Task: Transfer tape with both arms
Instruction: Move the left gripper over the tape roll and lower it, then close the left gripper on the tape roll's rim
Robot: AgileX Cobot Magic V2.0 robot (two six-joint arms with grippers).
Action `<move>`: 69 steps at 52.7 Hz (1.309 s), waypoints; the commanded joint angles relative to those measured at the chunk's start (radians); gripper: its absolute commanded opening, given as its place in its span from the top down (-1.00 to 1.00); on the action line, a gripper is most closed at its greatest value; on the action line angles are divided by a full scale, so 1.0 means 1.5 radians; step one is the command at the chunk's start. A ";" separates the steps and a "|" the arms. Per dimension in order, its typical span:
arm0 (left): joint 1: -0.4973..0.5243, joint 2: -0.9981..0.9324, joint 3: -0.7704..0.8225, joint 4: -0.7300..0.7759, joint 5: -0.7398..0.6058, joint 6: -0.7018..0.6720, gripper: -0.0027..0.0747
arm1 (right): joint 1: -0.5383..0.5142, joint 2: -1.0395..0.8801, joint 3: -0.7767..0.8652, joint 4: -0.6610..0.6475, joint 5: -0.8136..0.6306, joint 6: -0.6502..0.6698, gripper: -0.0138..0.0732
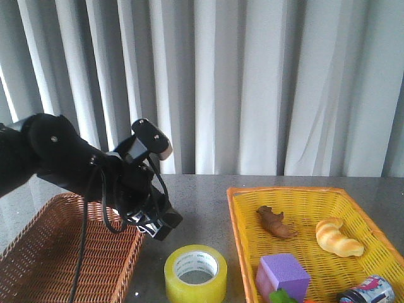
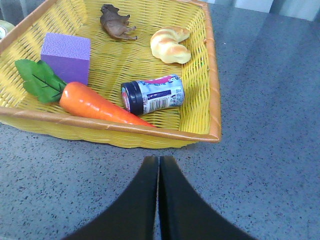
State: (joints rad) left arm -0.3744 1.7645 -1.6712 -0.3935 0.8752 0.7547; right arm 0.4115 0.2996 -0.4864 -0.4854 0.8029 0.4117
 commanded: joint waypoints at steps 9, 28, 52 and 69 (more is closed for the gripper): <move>-0.017 0.040 -0.024 0.031 -0.080 -0.004 -0.19 | -0.003 0.006 -0.017 -0.018 -0.040 -0.001 0.69; -0.017 0.114 -0.096 0.048 -0.064 -0.026 -0.19 | -0.003 0.006 -0.017 -0.018 -0.037 -0.001 0.69; -0.017 0.184 -0.131 0.069 -0.017 -0.061 -0.19 | -0.003 0.006 -0.017 -0.018 -0.034 -0.001 0.69; -0.017 0.207 -0.131 0.070 -0.011 -0.078 -0.19 | -0.003 0.006 -0.017 -0.018 -0.033 -0.001 0.69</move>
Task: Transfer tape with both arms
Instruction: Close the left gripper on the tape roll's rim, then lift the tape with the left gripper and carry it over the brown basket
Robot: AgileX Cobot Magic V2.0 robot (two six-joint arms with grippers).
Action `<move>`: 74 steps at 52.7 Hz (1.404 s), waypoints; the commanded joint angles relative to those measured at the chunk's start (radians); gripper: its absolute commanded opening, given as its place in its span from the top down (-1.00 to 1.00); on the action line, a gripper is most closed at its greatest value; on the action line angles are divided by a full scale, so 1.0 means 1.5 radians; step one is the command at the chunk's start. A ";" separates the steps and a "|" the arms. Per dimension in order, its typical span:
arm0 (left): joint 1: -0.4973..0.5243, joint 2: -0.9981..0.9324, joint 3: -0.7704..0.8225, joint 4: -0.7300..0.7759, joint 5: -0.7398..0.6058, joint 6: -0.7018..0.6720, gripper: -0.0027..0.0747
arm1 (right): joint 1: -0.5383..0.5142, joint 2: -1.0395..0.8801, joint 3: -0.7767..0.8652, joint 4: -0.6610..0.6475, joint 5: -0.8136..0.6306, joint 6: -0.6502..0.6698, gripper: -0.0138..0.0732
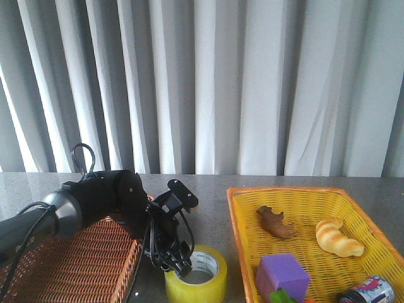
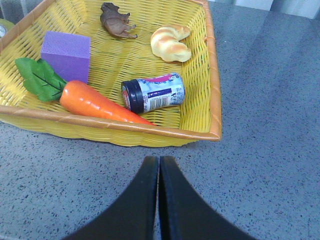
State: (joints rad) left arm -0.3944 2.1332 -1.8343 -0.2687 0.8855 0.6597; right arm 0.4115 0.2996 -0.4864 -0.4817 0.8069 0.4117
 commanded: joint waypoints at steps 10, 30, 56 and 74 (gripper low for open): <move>-0.004 -0.038 -0.023 -0.014 -0.018 -0.016 -0.03 | -0.003 0.006 -0.017 -0.021 -0.035 -0.001 0.69; -0.004 -0.038 -0.023 -0.014 -0.010 -0.016 0.87 | -0.003 0.006 -0.017 -0.021 -0.035 -0.001 0.69; -0.004 -0.089 -0.023 -0.063 -0.064 -0.016 0.95 | -0.003 0.006 -0.017 -0.021 -0.035 -0.001 0.69; 0.006 -0.203 -0.023 -0.072 -0.102 -0.034 0.95 | -0.003 0.006 -0.017 -0.020 -0.035 -0.001 0.69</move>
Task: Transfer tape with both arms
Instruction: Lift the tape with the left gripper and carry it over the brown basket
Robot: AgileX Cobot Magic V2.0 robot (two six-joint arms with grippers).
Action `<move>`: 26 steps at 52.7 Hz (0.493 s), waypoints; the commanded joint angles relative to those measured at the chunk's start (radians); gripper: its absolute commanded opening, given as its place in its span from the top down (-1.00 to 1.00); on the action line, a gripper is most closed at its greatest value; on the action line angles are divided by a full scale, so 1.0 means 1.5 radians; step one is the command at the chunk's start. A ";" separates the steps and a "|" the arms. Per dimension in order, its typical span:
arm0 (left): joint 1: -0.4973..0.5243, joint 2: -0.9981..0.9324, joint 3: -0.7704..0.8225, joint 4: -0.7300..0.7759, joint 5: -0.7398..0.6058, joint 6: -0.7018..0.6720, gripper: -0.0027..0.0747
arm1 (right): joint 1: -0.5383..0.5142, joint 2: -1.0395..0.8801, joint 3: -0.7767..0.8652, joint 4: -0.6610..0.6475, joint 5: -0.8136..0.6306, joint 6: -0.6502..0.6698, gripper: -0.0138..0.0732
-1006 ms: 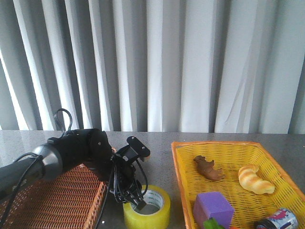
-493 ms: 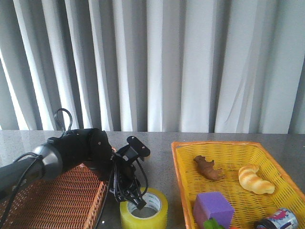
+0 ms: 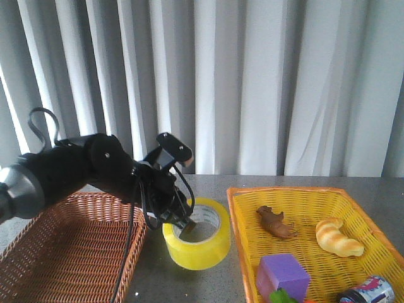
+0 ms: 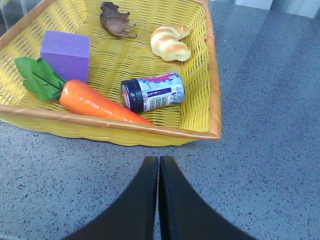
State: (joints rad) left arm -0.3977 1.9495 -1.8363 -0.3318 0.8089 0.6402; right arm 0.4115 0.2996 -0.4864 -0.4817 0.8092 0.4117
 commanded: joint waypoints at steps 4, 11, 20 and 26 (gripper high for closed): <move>0.022 -0.109 -0.022 -0.030 -0.047 -0.044 0.95 | -0.003 0.006 -0.017 -0.020 -0.037 -0.001 0.69; 0.066 -0.157 -0.021 -0.028 -0.020 -0.055 0.95 | -0.003 0.006 -0.017 -0.015 -0.036 -0.001 0.69; 0.145 -0.191 -0.021 -0.021 0.051 -0.055 0.95 | -0.003 0.006 -0.017 0.004 -0.034 -0.001 0.69; 0.197 -0.193 -0.014 -0.013 0.092 -0.060 0.95 | -0.003 0.006 -0.017 0.013 -0.034 -0.001 0.69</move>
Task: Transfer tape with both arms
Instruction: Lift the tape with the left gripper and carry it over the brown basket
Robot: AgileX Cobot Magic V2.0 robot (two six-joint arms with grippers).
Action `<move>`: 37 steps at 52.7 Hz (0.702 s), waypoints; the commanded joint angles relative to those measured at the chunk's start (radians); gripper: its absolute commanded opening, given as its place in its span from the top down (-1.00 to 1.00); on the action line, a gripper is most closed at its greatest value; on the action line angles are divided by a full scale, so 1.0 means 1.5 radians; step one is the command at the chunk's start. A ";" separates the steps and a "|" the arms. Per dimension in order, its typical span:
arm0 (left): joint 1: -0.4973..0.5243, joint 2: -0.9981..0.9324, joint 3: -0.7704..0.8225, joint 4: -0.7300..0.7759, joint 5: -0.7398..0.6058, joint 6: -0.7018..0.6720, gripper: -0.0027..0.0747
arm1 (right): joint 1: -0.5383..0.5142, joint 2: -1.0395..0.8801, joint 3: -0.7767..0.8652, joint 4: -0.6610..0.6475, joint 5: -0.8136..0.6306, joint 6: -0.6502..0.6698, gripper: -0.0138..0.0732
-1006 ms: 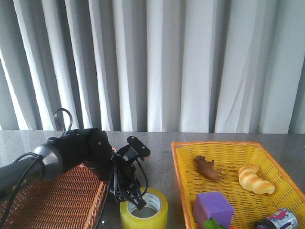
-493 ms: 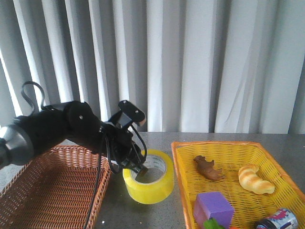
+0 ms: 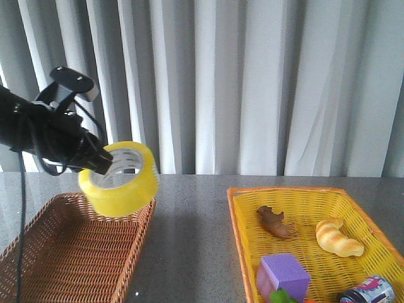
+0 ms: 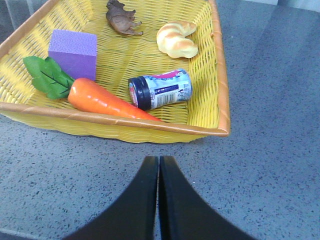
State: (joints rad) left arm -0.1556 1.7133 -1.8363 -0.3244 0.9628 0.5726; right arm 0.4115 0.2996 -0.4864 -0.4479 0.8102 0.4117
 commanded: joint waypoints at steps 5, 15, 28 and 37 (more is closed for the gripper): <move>0.062 -0.034 0.009 -0.014 -0.012 -0.014 0.95 | -0.003 0.006 -0.017 -0.005 -0.036 -0.001 0.69; 0.098 -0.028 0.081 -0.011 -0.060 -0.014 0.95 | -0.003 0.006 -0.017 -0.004 -0.038 -0.001 0.69; 0.128 -0.002 0.166 0.013 -0.075 -0.015 0.95 | -0.003 0.006 -0.017 -0.003 -0.038 -0.001 0.69; 0.129 0.012 0.196 0.017 -0.087 -0.015 0.95 | -0.003 0.006 -0.017 -0.003 -0.038 0.000 0.69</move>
State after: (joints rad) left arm 0.0384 1.7784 -1.5274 -0.2597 0.9066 0.5635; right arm 0.4115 0.2996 -0.4864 -0.4275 0.8111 0.4117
